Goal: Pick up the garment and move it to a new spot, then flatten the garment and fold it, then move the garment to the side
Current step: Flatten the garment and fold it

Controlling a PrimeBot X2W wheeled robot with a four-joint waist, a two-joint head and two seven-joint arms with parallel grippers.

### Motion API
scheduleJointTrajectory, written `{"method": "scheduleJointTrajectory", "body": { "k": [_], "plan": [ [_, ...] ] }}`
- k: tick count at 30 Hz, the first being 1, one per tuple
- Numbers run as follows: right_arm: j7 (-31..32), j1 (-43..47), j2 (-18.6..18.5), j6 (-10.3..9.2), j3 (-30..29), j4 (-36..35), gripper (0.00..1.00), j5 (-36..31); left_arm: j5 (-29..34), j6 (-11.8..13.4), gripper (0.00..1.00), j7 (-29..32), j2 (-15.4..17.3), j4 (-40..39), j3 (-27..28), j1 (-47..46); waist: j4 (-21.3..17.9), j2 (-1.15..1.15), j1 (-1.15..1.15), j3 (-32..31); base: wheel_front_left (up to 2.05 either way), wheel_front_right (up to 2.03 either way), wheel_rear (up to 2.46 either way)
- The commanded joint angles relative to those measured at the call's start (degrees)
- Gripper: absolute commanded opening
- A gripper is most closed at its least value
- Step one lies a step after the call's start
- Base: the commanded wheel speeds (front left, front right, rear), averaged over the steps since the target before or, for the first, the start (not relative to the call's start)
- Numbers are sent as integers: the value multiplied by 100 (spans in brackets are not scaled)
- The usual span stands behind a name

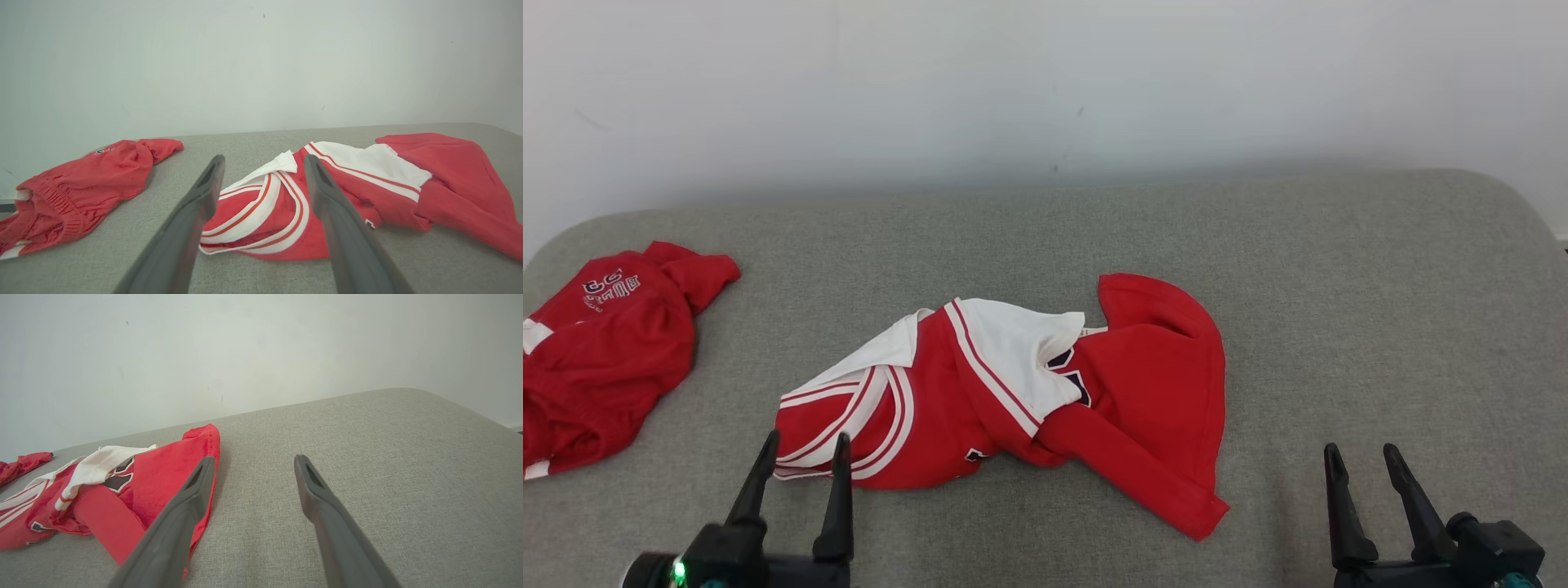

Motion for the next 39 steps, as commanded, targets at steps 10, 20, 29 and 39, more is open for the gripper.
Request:
{"method": "scheduleJointTrajectory", "body": {
  "k": [10,20,29,39],
  "plan": [
    [0,-339,96,-13,51,85,100,30,-87,-128,100,149,250,830,-780,-1899,-496,0,0,539,0,0,0],
    [0,-522,214,-13,-1,134,100,36,-672,-113,100,846,554,1780,-2041,-3284,-953,0,0,899,0,0,0],
    [0,-607,265,-13,6,148,100,-25,-1261,-113,100,1535,804,2502,-3035,-3837,-1149,0,0,987,0,0,0],
    [0,-611,230,-13,-26,133,100,-23,-1584,-113,0,1475,814,3187,-3417,-3978,-1244,0,0,965,0,0,0]
  ]
}}
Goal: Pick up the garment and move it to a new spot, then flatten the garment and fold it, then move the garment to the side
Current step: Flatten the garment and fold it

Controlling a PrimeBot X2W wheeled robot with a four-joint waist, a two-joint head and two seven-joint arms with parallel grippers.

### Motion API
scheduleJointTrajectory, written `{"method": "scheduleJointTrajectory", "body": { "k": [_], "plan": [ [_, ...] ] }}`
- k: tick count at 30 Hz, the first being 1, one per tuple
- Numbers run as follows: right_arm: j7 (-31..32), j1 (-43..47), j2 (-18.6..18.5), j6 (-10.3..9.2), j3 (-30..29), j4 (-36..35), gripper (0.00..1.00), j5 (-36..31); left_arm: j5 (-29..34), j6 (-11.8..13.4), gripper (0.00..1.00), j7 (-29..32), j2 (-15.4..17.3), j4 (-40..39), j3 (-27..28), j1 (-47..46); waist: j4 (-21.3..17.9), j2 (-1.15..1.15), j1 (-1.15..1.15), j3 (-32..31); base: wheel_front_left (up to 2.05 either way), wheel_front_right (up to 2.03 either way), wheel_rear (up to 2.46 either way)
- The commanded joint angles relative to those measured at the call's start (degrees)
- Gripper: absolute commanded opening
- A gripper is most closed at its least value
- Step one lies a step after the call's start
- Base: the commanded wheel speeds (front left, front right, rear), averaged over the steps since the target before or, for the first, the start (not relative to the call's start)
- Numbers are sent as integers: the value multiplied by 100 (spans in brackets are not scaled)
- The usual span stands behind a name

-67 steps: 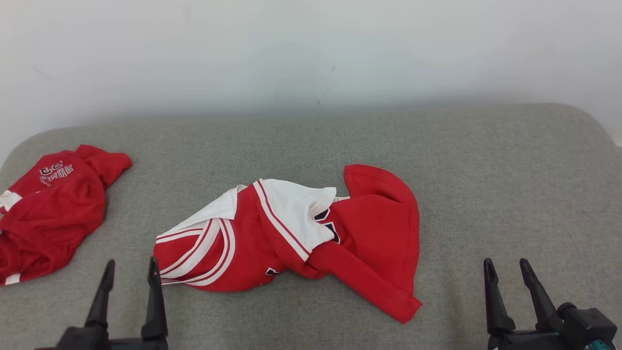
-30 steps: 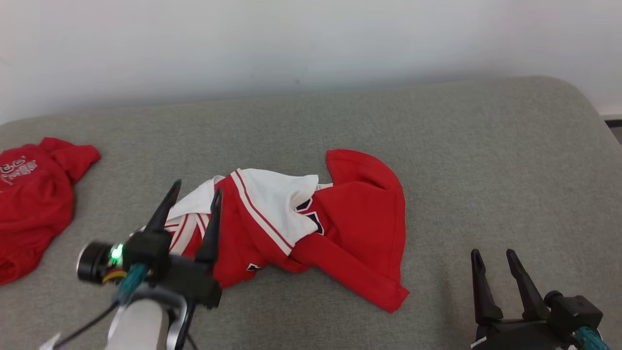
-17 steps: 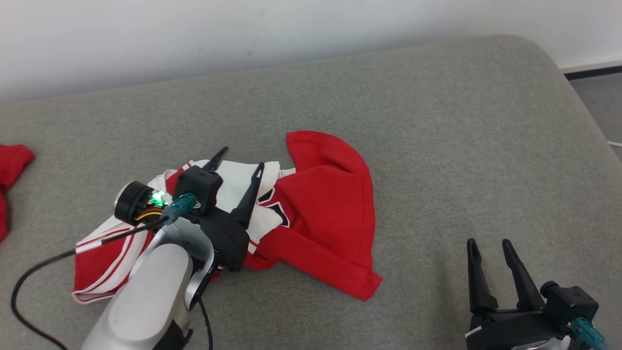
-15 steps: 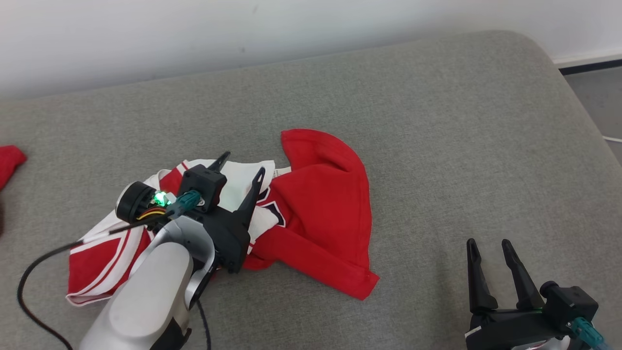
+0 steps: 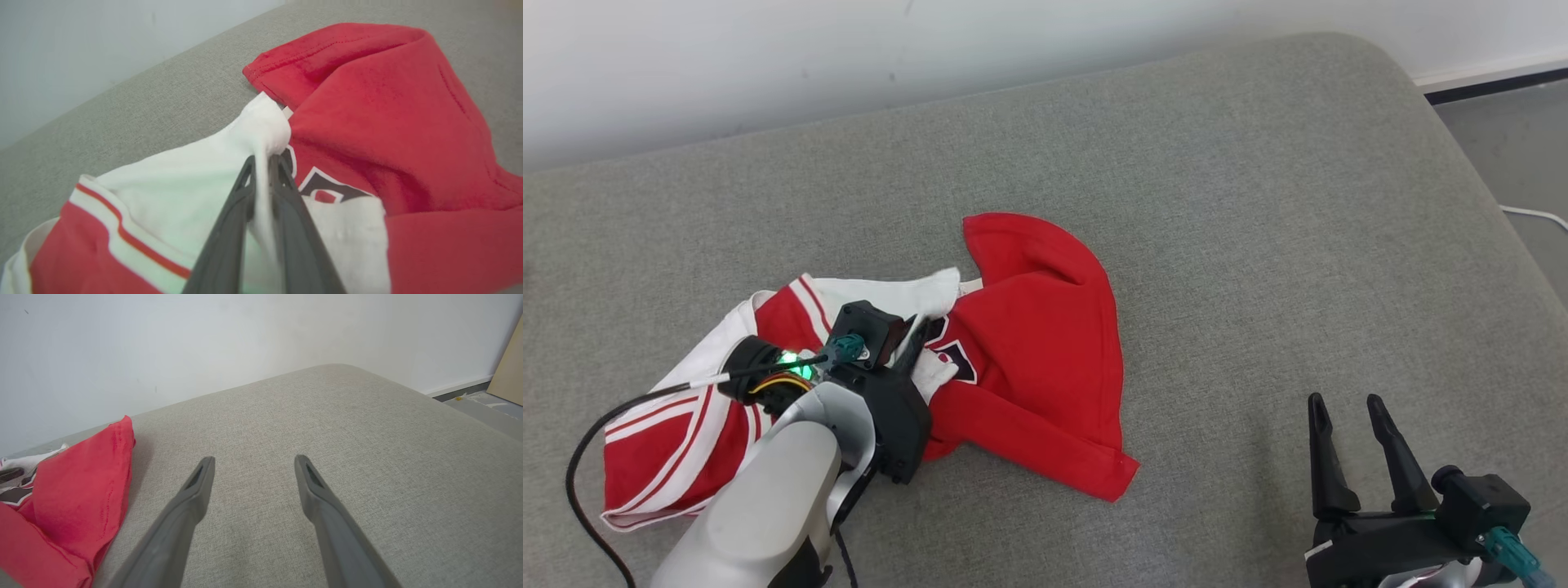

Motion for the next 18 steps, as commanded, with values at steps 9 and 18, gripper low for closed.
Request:
{"method": "scheduleJointTrajectory", "body": {
  "k": [9,18],
  "plan": [
    [0,195,-70,-13,-86,3,100,-44,-132,121,0,-932,-151,-60,75,-246,351,0,-1,-271,0,0,0],
    [-1,366,-129,-13,-115,-6,100,-62,-517,780,0,-1542,8,-1180,708,994,1033,0,-1,-614,0,0,0]
  ]
}}
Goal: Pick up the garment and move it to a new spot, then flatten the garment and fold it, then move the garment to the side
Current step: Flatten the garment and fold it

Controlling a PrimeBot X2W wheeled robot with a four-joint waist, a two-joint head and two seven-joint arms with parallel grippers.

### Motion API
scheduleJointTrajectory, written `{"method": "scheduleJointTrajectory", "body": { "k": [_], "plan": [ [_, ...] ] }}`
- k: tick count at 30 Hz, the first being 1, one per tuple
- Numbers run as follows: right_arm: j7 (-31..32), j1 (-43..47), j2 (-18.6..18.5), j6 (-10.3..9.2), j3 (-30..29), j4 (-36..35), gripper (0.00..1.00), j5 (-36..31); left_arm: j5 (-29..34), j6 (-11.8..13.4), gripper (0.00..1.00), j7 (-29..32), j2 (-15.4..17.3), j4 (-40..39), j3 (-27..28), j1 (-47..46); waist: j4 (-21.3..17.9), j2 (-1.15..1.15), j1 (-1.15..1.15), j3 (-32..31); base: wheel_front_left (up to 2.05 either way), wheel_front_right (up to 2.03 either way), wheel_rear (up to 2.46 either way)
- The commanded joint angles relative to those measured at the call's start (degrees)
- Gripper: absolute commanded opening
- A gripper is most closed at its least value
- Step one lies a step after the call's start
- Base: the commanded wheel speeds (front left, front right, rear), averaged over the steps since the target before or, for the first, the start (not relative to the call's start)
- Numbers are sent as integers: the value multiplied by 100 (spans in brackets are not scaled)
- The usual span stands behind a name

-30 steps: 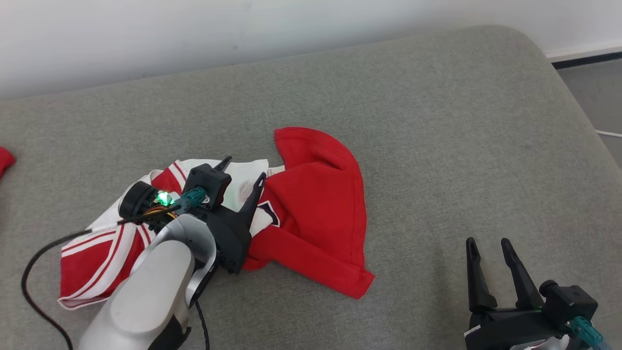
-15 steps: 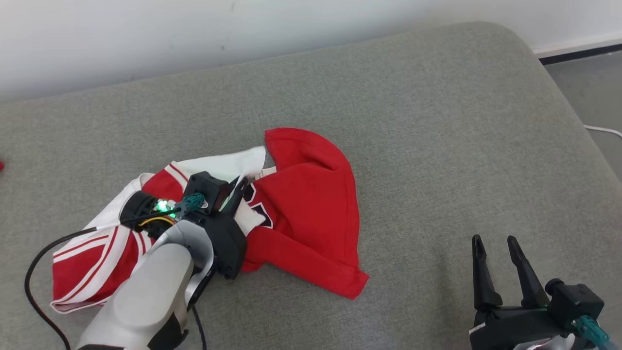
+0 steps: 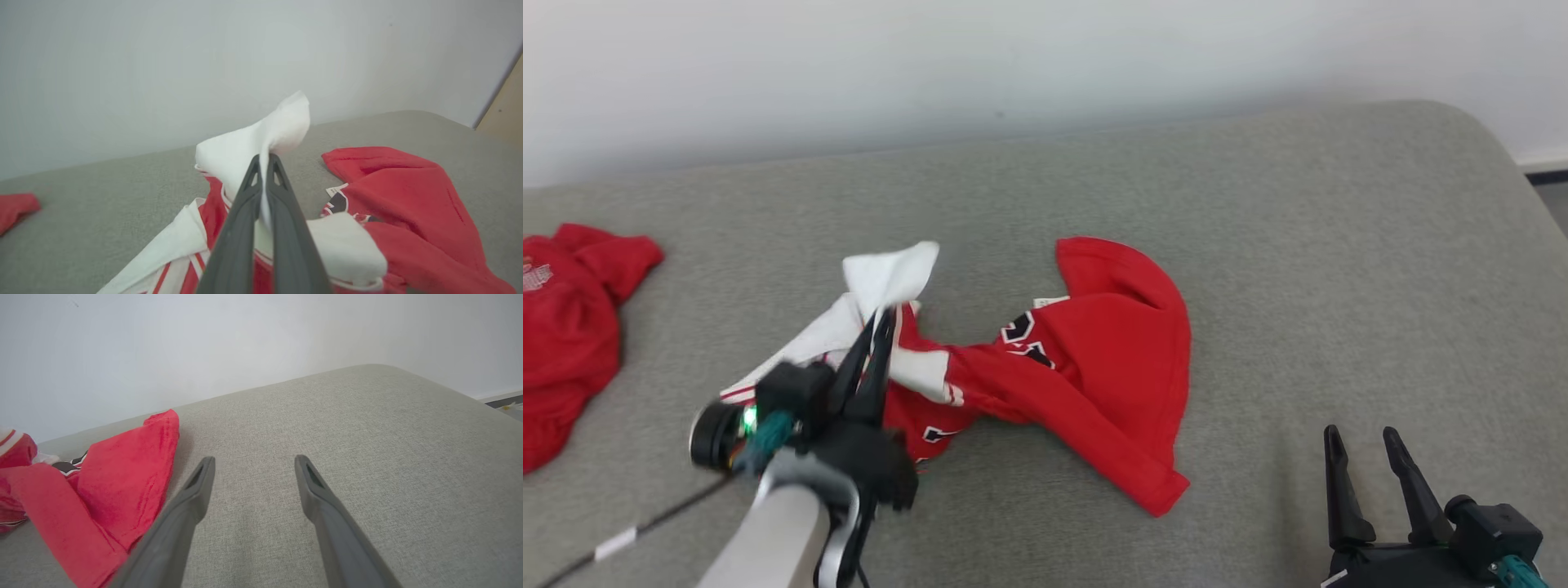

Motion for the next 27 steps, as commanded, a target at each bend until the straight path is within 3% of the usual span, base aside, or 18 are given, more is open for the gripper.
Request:
{"method": "scheduleJointTrajectory", "body": {
  "k": [1,6,10,17,22,23,24,27],
  "plan": [
    [0,46,-50,-13,-24,-7,100,-10,-61,94,0,-47,10,-227,73,314,359,-1,0,-219,0,0,0],
    [0,94,-81,-13,-19,7,100,-1,-173,448,0,-82,18,-1248,252,1529,683,-1,0,-253,0,0,0],
    [0,88,-73,-13,-13,16,100,-38,-239,589,0,-78,-64,-1700,215,2310,852,-1,0,-265,0,0,0],
    [0,38,-119,-13,32,37,100,-12,-388,660,0,-81,-264,-1739,127,3099,880,-1,0,-253,0,0,0],
    [-1,92,-121,-13,-3,55,100,13,-502,548,0,-80,-399,-1371,37,3311,850,-1,0,-277,0,0,0],
    [0,118,-117,-13,-16,63,100,11,-500,512,35,-80,-420,-1233,-2,3322,845,-1,0,-299,0,0,0],
    [-1,130,-118,-13,-23,67,100,14,-450,501,100,-81,-425,-1219,7,3284,846,-1,0,-311,0,0,0],
    [0,153,-120,-13,-60,69,100,21,-303,485,100,-83,-472,-1465,211,3184,867,-1,0,-344,0,0,0]
  ]
}}
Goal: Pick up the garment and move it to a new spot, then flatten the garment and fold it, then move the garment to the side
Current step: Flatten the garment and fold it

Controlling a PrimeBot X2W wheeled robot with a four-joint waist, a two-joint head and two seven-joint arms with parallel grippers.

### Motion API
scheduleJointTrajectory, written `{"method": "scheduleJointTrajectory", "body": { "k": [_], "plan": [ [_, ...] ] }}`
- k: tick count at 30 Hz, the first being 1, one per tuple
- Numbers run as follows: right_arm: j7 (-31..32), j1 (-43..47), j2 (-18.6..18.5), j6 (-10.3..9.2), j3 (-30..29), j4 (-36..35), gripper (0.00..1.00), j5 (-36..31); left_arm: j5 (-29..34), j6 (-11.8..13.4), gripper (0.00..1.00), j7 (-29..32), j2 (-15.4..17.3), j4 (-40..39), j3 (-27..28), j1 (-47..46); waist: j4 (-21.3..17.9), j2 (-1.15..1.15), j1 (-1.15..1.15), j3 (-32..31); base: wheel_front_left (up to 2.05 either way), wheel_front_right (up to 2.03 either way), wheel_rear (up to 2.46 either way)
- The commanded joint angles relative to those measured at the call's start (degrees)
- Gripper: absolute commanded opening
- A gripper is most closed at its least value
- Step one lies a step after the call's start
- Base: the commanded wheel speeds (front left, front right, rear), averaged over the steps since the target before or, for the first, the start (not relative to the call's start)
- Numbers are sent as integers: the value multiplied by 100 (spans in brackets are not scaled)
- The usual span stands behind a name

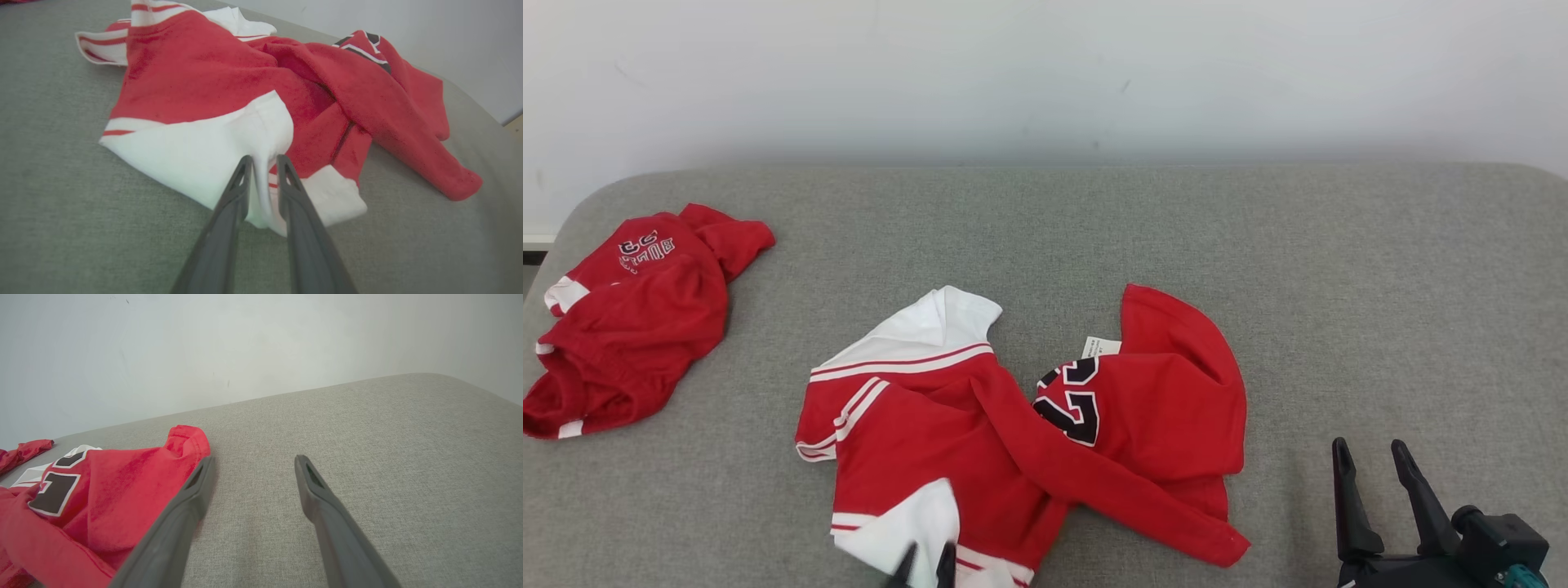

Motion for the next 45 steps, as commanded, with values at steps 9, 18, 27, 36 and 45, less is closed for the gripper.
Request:
{"method": "scheduleJointTrajectory", "body": {
  "k": [9,18,27,36,45],
  "plan": [
    [-1,105,-4,-13,-31,-17,100,-5,795,-33,100,-19,2,-1068,1033,132,4,0,1,-106,0,0,0],
    [-1,130,-46,-13,-13,15,100,12,1377,-227,100,-19,84,-1385,2242,308,-202,0,1,-221,0,0,0],
    [0,243,-67,-13,31,37,100,42,1801,-613,100,-19,-213,-1378,2942,481,-320,0,1,-264,0,0,0],
    [0,253,-93,-13,77,92,100,64,2090,-877,100,-20,-490,-1338,3260,489,-323,0,1,-317,0,0,0],
    [-1,217,-211,-13,579,211,100,93,2292,-1032,100,-20,-589,-1359,3357,477,-237,0,1,-342,0,0,0]
  ]
}}
